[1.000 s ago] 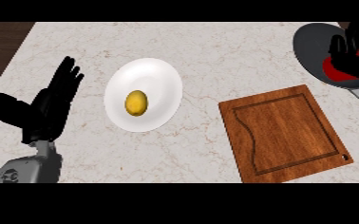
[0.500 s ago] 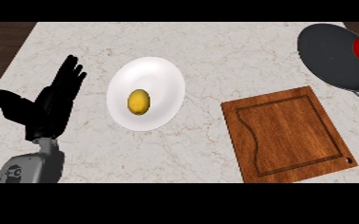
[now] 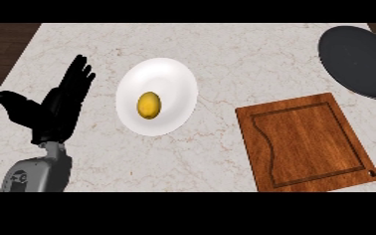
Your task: Pick the can from the cutting board and place it in the pan
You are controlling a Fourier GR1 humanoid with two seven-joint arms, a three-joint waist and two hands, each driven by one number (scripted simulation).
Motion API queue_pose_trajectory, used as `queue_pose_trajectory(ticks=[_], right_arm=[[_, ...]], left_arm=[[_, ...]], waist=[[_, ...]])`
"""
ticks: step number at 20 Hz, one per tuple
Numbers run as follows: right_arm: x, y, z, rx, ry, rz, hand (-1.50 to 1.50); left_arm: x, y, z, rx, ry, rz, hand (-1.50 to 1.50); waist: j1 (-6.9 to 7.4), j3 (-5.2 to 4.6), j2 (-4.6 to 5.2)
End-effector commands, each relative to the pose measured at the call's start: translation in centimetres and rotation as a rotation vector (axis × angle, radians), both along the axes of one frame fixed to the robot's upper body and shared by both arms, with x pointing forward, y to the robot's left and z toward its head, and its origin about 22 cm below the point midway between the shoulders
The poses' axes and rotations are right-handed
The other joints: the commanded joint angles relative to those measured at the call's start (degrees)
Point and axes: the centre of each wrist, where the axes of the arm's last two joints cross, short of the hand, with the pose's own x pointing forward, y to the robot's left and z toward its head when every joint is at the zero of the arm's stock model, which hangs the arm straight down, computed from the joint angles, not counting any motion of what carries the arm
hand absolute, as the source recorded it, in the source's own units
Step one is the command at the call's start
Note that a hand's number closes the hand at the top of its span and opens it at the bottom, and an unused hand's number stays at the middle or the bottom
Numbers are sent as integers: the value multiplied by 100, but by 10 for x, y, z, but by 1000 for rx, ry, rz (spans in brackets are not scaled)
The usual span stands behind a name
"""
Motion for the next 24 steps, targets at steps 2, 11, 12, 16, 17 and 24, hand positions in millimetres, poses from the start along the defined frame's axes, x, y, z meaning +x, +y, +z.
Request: queue_pose_trajectory(ticks=[2, 11, 12, 16, 17, 24], right_arm=[[-2, -10, -33, 36, 28, 68, 150], [6, 2, -61, 112, 186, -100, 150], [-10, -5, -88, 133, 207, -138, -150], [-11, -14, -73, 186, 279, -70, -150], [-12, -16, -73, 168, 297, -64, -150], [-15, -27, -58, 427, 94, 18, -150]], left_arm=[[6, -4, -2, 1, 2, -9, 0], [6, -15, 6, -4, -27, -44, 0], [0, -8, 13, 8, -32, -62, 0], [11, -11, 7, -3, -19, -51, 0], [7, -7, 9, 0, -33, -36, 0], [-2, -7, -10, -6, 5, -25, 0]], waist=[[33, 6, 28], [250, 17, 91], [276, 29, 90], [207, 28, 126], [249, 28, 112], [191, 34, 69]])
